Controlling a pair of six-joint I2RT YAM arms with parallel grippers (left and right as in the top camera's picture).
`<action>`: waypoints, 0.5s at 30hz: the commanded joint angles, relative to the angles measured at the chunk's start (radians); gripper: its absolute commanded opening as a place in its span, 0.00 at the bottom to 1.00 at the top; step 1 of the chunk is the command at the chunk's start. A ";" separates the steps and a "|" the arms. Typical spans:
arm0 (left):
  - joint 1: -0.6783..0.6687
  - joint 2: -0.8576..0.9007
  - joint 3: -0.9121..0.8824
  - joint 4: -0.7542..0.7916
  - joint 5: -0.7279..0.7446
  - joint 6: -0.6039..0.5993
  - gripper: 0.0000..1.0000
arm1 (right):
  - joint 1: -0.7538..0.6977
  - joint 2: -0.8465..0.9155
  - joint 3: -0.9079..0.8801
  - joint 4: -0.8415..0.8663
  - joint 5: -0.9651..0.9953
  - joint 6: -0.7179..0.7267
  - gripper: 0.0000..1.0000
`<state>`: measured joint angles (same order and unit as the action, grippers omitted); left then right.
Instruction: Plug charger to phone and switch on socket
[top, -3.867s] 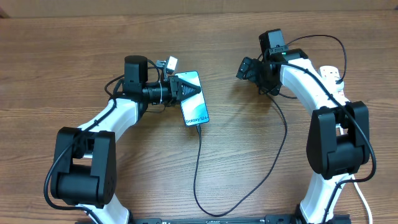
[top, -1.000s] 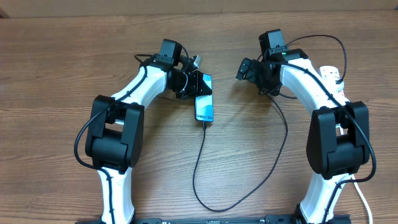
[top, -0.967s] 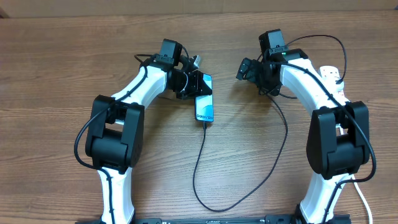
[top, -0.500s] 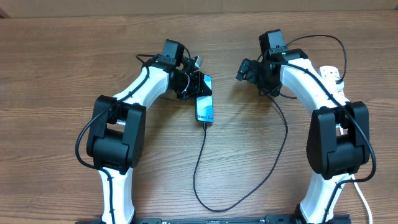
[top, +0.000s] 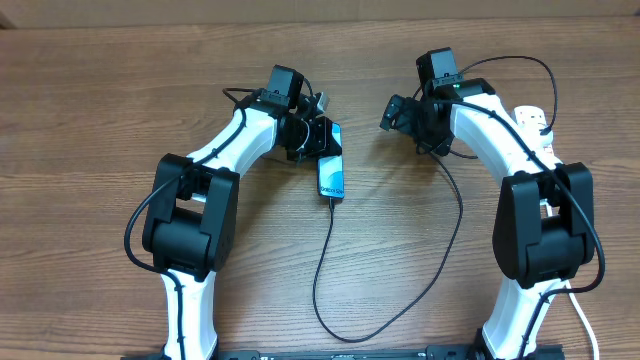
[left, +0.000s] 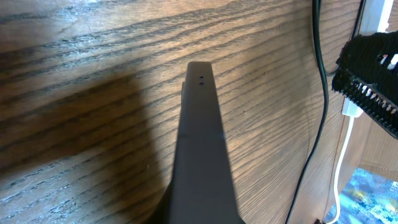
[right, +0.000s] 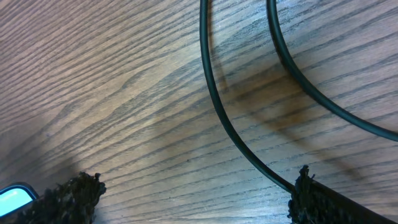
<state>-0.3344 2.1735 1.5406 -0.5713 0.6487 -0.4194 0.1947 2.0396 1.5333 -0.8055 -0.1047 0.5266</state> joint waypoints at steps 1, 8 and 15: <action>-0.011 -0.002 0.024 0.002 0.004 -0.015 0.04 | -0.005 -0.010 0.009 -0.002 -0.001 -0.004 1.00; -0.016 0.015 0.013 0.004 -0.002 -0.016 0.04 | -0.005 -0.010 0.009 -0.005 -0.001 -0.004 1.00; -0.016 0.031 0.013 0.026 0.019 -0.060 0.04 | -0.005 -0.010 0.009 -0.005 -0.001 -0.004 1.00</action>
<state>-0.3408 2.1983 1.5406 -0.5545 0.6376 -0.4469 0.1951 2.0396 1.5333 -0.8120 -0.1043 0.5262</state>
